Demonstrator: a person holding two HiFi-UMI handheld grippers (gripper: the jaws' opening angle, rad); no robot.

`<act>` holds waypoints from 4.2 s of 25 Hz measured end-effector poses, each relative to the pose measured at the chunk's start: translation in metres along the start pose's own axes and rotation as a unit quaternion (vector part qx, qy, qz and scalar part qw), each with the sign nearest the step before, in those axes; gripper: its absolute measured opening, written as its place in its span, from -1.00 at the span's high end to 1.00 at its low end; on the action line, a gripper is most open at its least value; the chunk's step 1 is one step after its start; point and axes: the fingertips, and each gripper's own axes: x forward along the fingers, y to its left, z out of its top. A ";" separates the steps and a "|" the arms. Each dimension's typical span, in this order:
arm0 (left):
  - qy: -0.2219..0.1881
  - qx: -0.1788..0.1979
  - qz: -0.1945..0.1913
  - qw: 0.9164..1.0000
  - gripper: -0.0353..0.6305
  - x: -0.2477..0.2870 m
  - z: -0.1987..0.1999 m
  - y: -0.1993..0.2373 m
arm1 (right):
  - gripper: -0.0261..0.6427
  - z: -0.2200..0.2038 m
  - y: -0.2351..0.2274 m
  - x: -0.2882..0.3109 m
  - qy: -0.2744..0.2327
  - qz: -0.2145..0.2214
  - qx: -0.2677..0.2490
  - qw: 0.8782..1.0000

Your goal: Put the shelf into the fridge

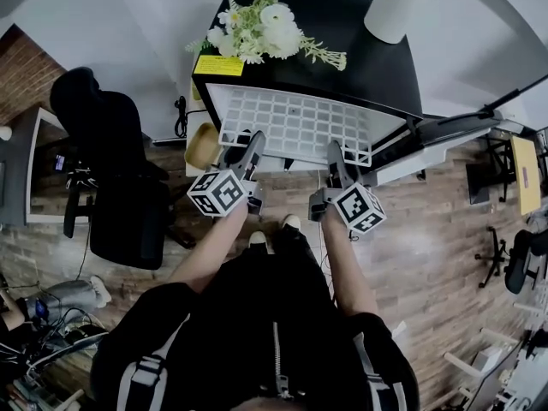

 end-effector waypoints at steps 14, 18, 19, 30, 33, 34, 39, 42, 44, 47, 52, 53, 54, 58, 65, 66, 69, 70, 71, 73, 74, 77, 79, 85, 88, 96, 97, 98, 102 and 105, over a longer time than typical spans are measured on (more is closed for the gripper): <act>-0.022 0.003 0.023 0.999 0.35 0.034 0.009 0.014 | 0.38 0.010 -0.007 0.036 0.000 0.007 -0.006 1.000; -0.025 0.002 0.028 0.999 0.35 0.043 0.011 0.018 | 0.38 0.020 -0.005 0.045 -0.006 0.004 -0.017 1.000; -0.026 0.002 0.029 0.999 0.35 0.045 0.011 0.019 | 0.38 0.021 -0.006 0.046 -0.006 0.004 -0.017 1.000; -0.029 0.004 0.033 0.999 0.36 0.058 0.015 0.023 | 0.38 0.025 -0.008 0.060 -0.009 0.003 -0.015 1.000; -0.030 0.005 0.033 0.999 0.36 0.062 0.016 0.024 | 0.38 0.027 -0.009 0.064 -0.009 0.003 -0.015 1.000; -0.029 0.005 0.034 0.999 0.36 0.063 0.016 0.025 | 0.38 0.027 -0.010 0.065 -0.009 0.003 -0.015 1.000; -0.030 0.001 0.037 0.999 0.36 0.071 0.018 0.028 | 0.39 0.024 -0.015 0.074 -0.003 0.005 -0.004 1.000; -0.031 -0.001 0.038 0.999 0.37 0.076 0.019 0.030 | 0.39 0.022 -0.018 0.079 0.002 0.008 0.001 1.000; -0.031 -0.003 0.040 0.999 0.37 0.078 0.019 0.031 | 0.39 0.023 -0.018 0.082 0.003 0.009 0.001 1.000; -0.032 -0.004 0.040 0.999 0.37 0.082 0.020 0.032 | 0.39 0.024 -0.019 0.086 0.004 0.009 0.000 1.000; -0.029 -0.011 0.042 0.999 0.37 0.086 0.020 0.035 | 0.39 0.025 -0.021 0.090 0.006 0.008 0.001 1.000; -0.028 -0.014 0.042 0.999 0.38 0.087 0.020 0.035 | 0.38 0.025 -0.021 0.090 0.006 0.007 0.001 1.000; -0.028 -0.016 0.043 0.999 0.38 0.088 0.020 0.036 | 0.38 0.025 -0.021 0.091 0.006 0.007 0.000 1.000; -0.028 -0.020 0.041 0.999 0.38 0.089 0.021 0.036 | 0.38 0.026 -0.021 0.091 0.000 0.010 0.001 1.000; -0.024 -0.003 0.043 0.999 0.34 0.077 0.018 0.030 | 0.35 0.025 -0.017 0.081 0.014 0.021 0.000 1.000; -0.022 -0.002 0.042 0.999 0.34 0.074 0.016 0.029 | 0.34 0.023 -0.016 0.077 0.017 0.021 -0.004 1.000; -0.014 0.008 0.036 0.999 0.34 0.062 0.012 0.024 | 0.35 0.021 -0.010 0.065 0.017 0.023 -0.020 0.999; -0.012 0.014 0.034 0.999 0.34 0.058 0.012 0.022 | 0.38 0.021 -0.006 0.060 0.015 0.024 -0.030 0.999; -0.009 0.022 0.030 0.999 0.34 0.053 0.011 0.020 | 0.41 0.020 -0.003 0.055 0.015 0.026 -0.039 0.999; -0.004 0.047 0.025 0.999 0.35 0.044 0.011 0.014 | 0.47 0.012 0.001 0.046 0.022 0.033 -0.055 0.998; -0.001 0.064 0.023 0.998 0.38 0.039 0.012 0.011 | 0.52 0.007 0.003 0.041 0.025 0.036 -0.063 0.997; 0.012 0.120 0.015 0.993 0.53 0.024 0.012 0.002 | 0.68 -0.001 0.007 0.024 0.027 0.030 -0.089 0.995; 0.022 0.160 0.013 0.987 0.66 0.014 0.012 -0.002 | 0.78 -0.005 0.007 0.013 0.031 0.021 -0.097 0.995; 0.054 0.243 0.001 0.969 0.76 -0.015 0.006 -0.011 | 0.90 -0.017 0.016 -0.020 0.035 0.013 -0.155 0.987; 0.064 0.264 0.000 0.962 0.77 -0.030 0.003 -0.015 | 0.90 -0.026 0.025 -0.035 0.040 0.022 -0.193 0.980; 0.070 0.321 -0.011 0.944 0.77 -0.073 -0.006 -0.053 | 0.91 -0.027 0.040 -0.080 0.044 0.045 -0.248 0.967; 0.069 0.322 -0.012 0.944 0.77 -0.079 -0.008 -0.059 | 0.91 -0.027 0.040 -0.088 0.045 0.045 -0.247 0.967; 0.068 0.324 -0.011 0.944 0.77 -0.085 -0.010 -0.065 | 0.91 -0.026 0.040 -0.097 0.045 0.047 -0.246 0.967; 0.060 0.327 -0.004 0.943 0.77 -0.108 -0.019 -0.084 | 0.92 -0.025 0.039 -0.128 0.049 0.055 -0.250 0.965; 0.057 0.325 0.000 0.944 0.77 -0.125 -0.030 -0.093 | 0.91 -0.029 0.036 -0.147 0.054 0.058 -0.260 0.962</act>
